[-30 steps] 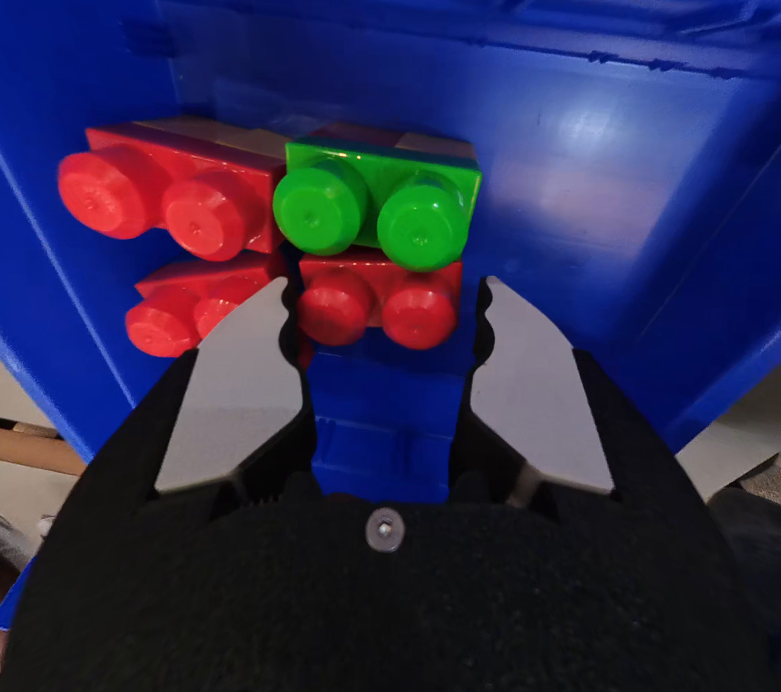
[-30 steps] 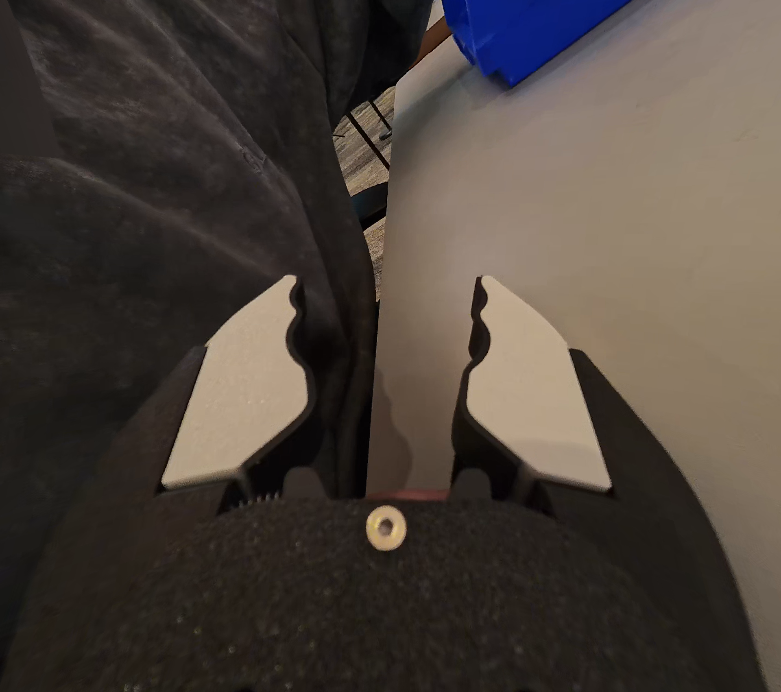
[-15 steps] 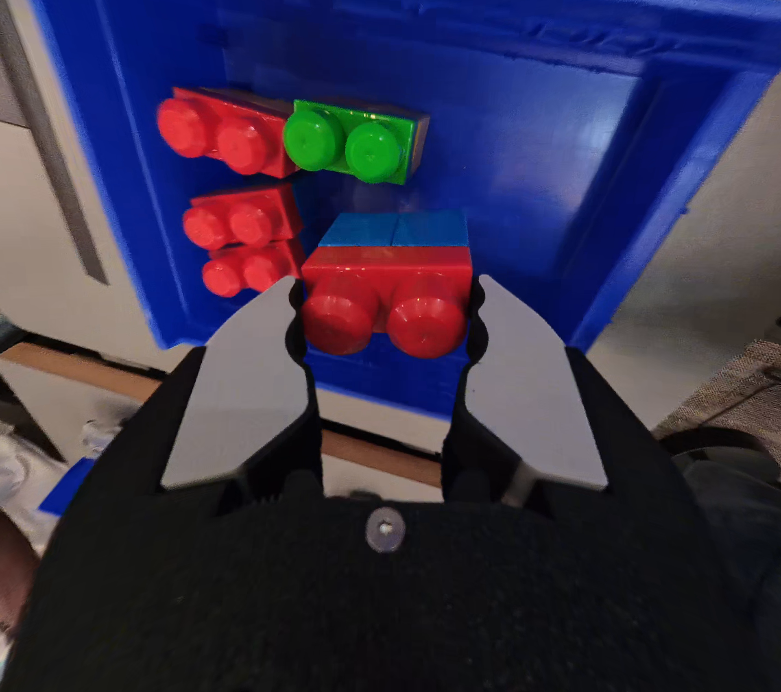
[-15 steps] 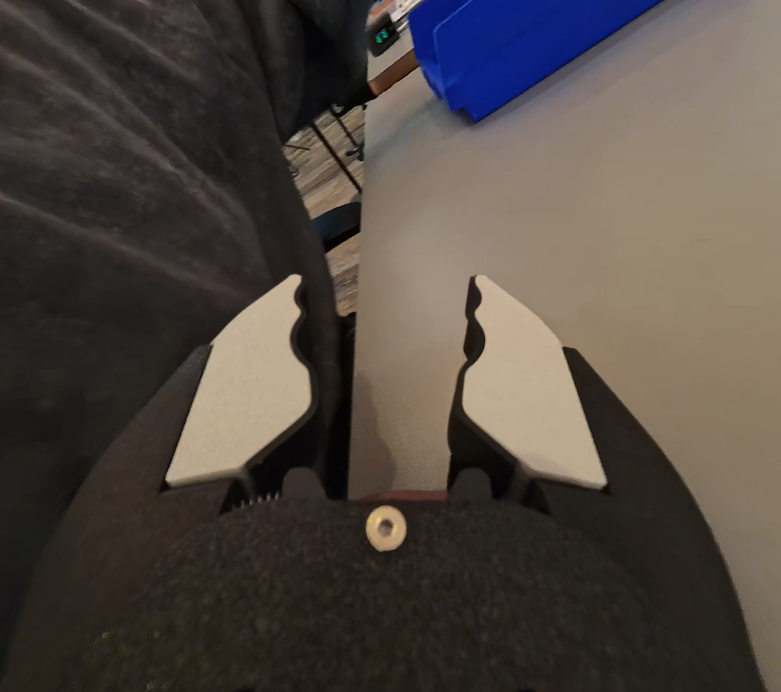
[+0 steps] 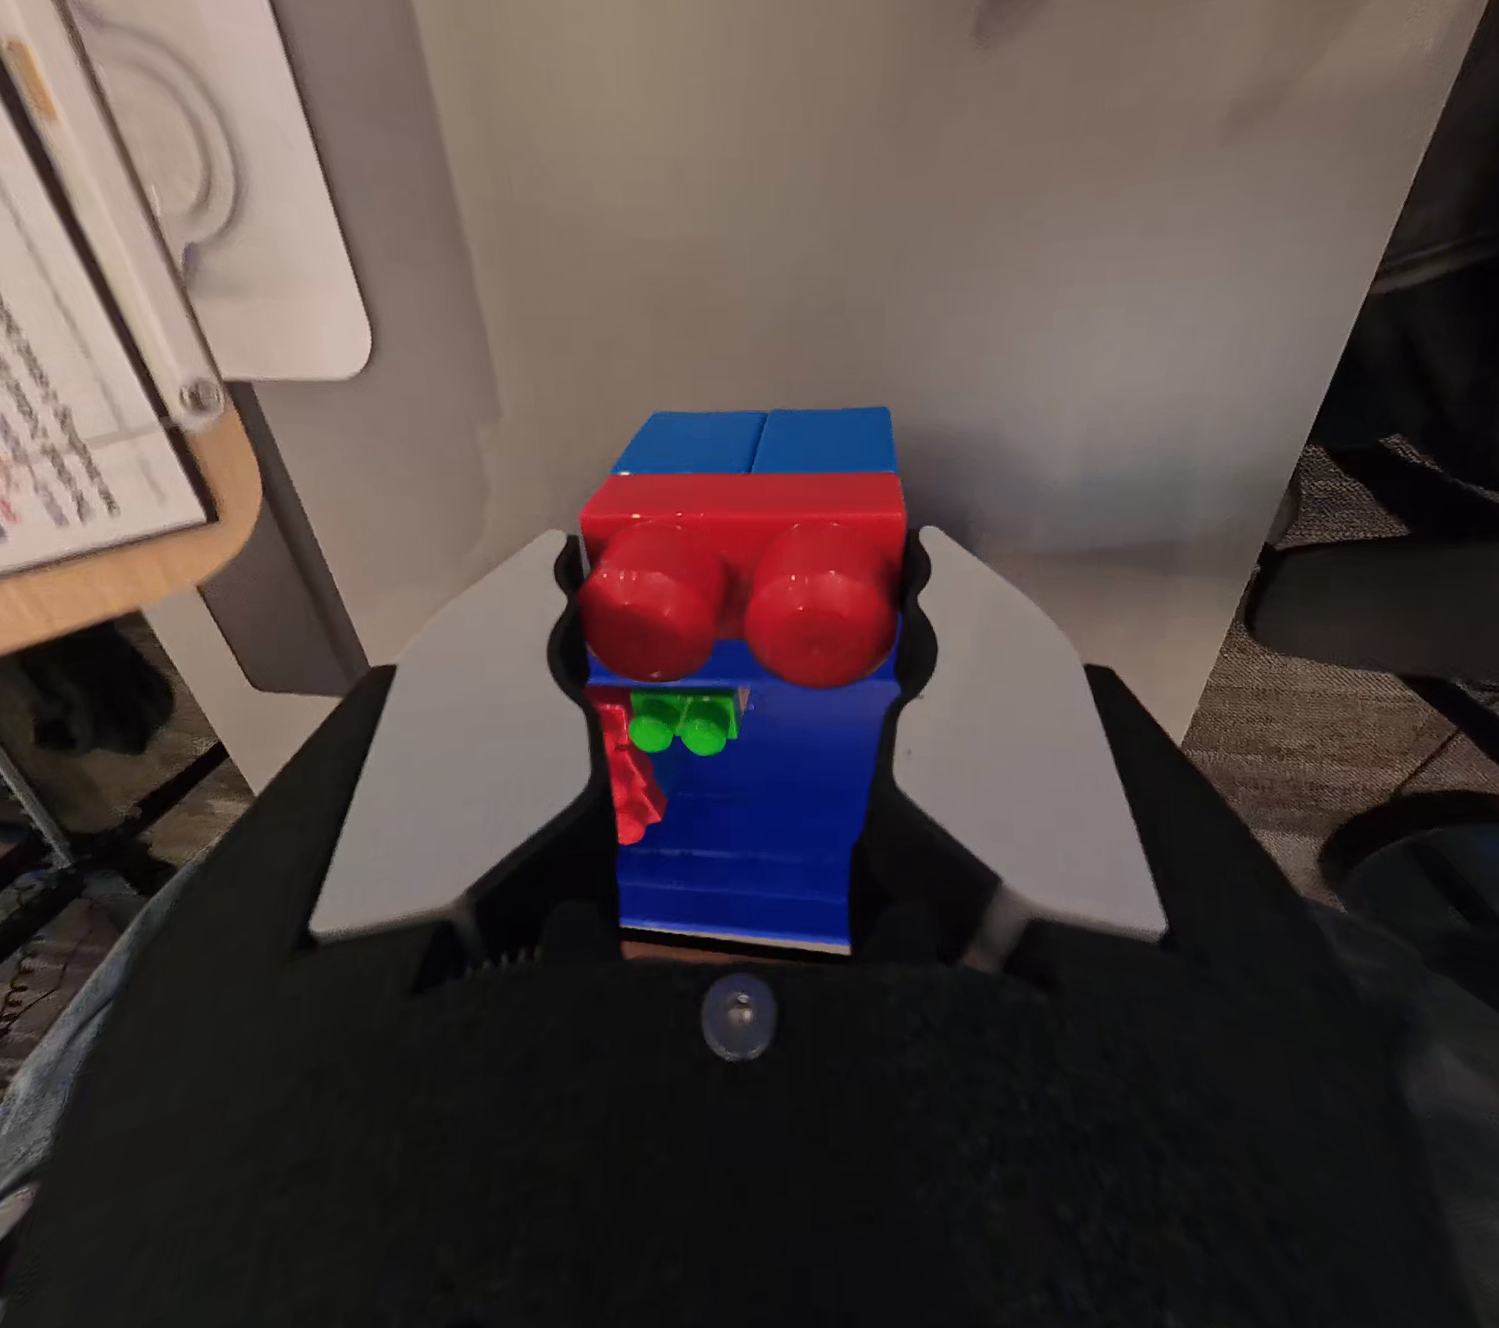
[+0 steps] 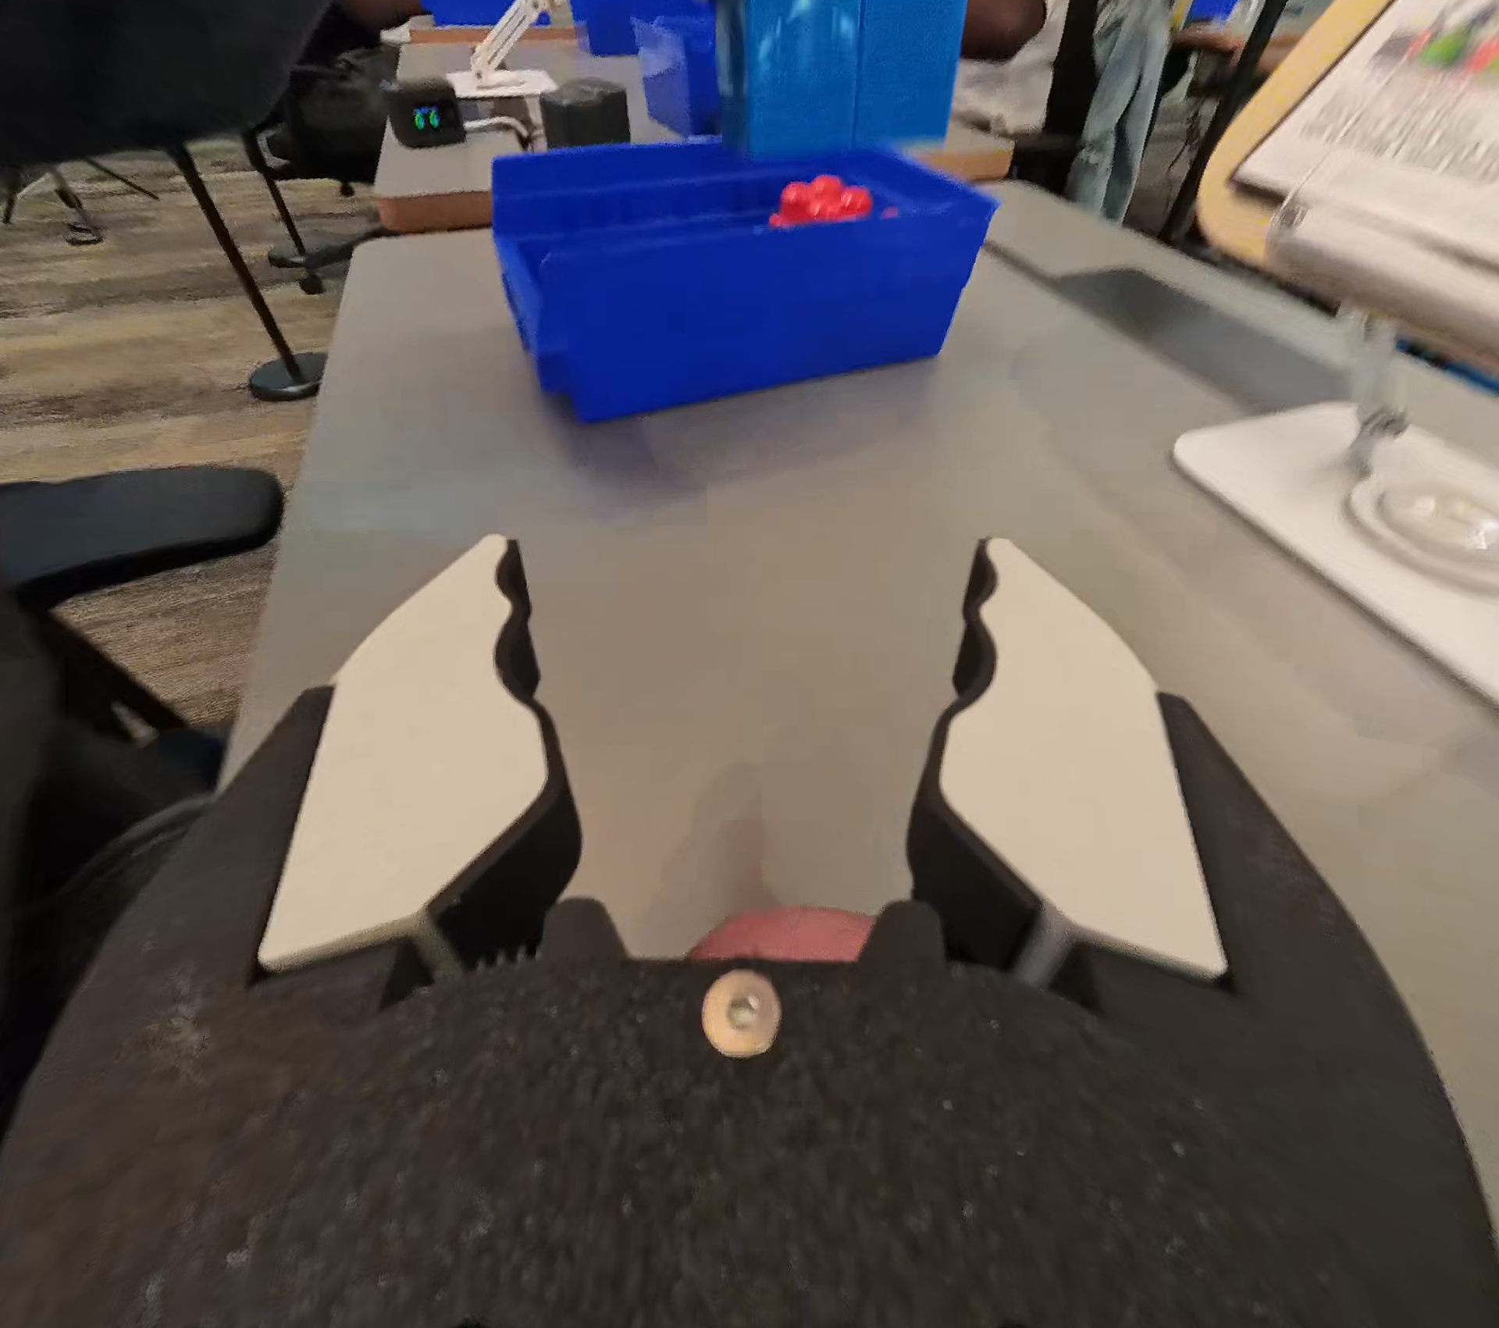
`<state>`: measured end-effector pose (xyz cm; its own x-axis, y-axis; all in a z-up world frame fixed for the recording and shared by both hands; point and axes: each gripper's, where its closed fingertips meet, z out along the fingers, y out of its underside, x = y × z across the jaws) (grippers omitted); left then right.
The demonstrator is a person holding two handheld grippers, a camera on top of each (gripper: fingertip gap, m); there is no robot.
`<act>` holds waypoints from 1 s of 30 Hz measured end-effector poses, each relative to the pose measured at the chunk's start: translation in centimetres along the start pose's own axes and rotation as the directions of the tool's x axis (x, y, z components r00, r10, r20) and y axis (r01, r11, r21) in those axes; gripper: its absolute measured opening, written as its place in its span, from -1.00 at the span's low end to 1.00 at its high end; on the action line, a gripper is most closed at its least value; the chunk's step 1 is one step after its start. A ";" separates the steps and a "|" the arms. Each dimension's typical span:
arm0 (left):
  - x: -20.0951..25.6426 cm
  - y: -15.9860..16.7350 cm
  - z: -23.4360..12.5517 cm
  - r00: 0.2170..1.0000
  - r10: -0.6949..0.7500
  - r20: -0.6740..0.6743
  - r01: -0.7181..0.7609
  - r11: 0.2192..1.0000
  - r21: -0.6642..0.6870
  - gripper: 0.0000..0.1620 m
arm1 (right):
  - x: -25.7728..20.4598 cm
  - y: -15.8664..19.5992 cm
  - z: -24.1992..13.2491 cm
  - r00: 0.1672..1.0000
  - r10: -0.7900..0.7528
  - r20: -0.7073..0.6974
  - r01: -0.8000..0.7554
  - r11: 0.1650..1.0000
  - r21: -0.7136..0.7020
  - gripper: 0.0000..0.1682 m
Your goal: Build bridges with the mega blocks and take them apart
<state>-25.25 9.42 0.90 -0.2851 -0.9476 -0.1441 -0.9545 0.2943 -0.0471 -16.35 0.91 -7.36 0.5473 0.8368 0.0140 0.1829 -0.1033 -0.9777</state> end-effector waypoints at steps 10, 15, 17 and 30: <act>1.5 -8.7 1.6 0.997 0.078 -0.020 -0.078 0.997 -0.004 -0.09 | 3.0 -4.5 3.3 0.998 -0.019 0.060 0.011 0.990 0.142 0.24; 2.2 -10.8 2.4 0.994 0.086 -0.064 -0.084 0.996 0.038 -0.09 | 3.4 -4.8 2.8 0.999 -0.009 0.051 -0.001 0.980 0.199 0.15; 2.3 -11.2 2.8 0.994 0.084 -0.075 -0.080 0.995 0.052 -0.09 | 3.4 -4.4 2.8 0.998 -0.022 0.057 0.012 0.985 0.172 -0.02; 1.9 -11.6 3.4 0.992 0.098 -0.084 -0.094 0.994 0.056 -0.10 | 3.8 -3.6 2.7 0.998 -0.004 0.062 -0.006 0.988 0.155 -0.03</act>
<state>-14.39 4.60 -2.14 -0.3840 -0.9211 -0.0640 -0.9171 0.3886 -0.0889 -17.17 5.93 -4.33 0.4944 0.8692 0.0050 0.0508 -0.0232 -0.9984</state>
